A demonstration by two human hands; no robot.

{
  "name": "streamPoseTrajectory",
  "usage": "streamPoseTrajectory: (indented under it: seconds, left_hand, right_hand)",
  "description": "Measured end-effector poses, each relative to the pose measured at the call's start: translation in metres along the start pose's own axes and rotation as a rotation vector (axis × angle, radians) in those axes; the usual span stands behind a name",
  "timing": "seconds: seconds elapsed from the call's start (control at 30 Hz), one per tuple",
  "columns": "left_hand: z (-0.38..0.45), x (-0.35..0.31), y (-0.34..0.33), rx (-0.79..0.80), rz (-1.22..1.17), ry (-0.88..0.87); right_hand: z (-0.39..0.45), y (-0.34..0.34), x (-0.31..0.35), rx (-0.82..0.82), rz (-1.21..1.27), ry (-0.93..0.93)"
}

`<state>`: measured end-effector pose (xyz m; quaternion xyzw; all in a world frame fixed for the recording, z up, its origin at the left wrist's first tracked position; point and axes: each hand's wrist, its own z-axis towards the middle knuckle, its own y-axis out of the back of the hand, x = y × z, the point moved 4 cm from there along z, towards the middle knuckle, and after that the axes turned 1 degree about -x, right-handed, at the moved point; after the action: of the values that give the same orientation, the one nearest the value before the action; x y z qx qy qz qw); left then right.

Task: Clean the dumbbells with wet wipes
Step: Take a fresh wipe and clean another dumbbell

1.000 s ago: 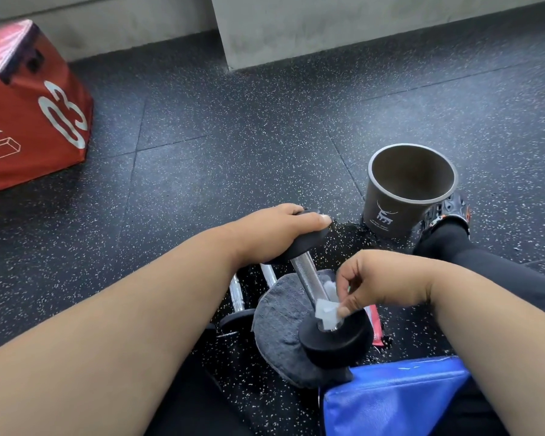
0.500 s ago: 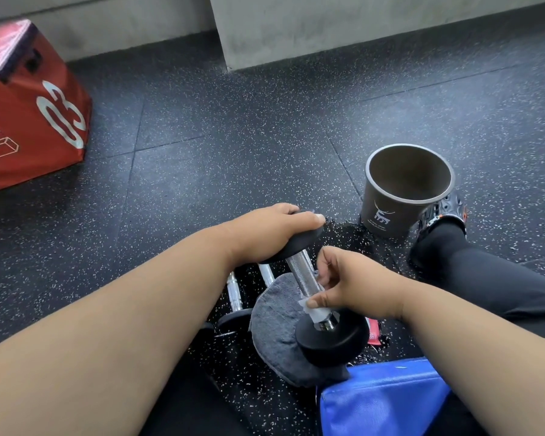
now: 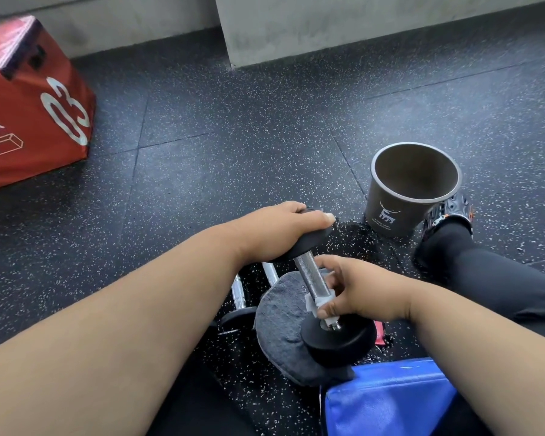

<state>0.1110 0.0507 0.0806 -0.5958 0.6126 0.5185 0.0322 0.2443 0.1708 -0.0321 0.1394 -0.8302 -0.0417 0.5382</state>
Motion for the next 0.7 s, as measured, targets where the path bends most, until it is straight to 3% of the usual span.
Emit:
streamPoseTrajectory:
  seconds: [0.1, 0.33, 0.5, 0.7]
  left_hand:
    - [0.0, 0.001, 0.001, -0.01, 0.007, 0.002]
    - [-0.001, -0.002, 0.0, 0.01, 0.081, -0.009]
    - [-0.002, -0.002, 0.0, 0.012, 0.09, -0.016]
    - [0.0, 0.002, 0.0, -0.007, 0.016, -0.008]
  right_hand:
    - [0.003, -0.001, -0.003, 0.007, 0.022, -0.019]
    - [0.003, -0.007, 0.01, 0.079, -0.177, -0.025]
    - [0.001, -0.003, 0.007, 0.145, 0.045, -0.024]
    - [0.006, 0.021, 0.0, 0.038, 0.204, -0.072]
